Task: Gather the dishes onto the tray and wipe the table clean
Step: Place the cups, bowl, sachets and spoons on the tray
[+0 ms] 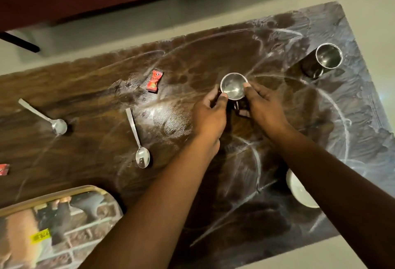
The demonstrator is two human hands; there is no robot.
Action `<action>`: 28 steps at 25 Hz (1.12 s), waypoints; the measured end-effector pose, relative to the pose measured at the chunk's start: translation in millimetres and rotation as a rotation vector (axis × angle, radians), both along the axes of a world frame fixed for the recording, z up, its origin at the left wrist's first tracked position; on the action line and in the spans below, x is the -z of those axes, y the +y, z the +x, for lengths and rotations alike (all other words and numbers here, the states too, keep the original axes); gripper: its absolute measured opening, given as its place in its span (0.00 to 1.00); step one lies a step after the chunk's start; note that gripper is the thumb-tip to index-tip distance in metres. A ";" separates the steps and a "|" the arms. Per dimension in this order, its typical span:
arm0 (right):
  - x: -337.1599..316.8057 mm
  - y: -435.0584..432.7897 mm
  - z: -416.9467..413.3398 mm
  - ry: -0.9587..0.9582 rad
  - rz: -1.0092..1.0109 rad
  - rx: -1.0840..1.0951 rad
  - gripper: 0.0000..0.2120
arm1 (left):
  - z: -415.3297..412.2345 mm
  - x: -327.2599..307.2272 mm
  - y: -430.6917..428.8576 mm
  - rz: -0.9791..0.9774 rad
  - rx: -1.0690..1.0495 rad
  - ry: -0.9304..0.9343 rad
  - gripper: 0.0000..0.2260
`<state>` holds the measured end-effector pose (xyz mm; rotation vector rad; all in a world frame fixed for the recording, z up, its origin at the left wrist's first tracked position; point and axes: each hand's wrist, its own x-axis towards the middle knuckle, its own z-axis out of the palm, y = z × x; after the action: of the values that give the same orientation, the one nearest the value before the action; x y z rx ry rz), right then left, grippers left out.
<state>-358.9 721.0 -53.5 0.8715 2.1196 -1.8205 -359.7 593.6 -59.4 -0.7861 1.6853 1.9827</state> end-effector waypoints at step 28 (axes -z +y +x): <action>-8.8 -503.5 220.8 -0.062 -0.146 -0.467 0.18 | 262.4 -45.7 -482.9 -0.155 -0.683 -0.087 0.11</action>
<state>-138.1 217.6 -44.7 0.3517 1.9169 -1.6477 -97.3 110.7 -13.8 -1.6548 1.6719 2.1924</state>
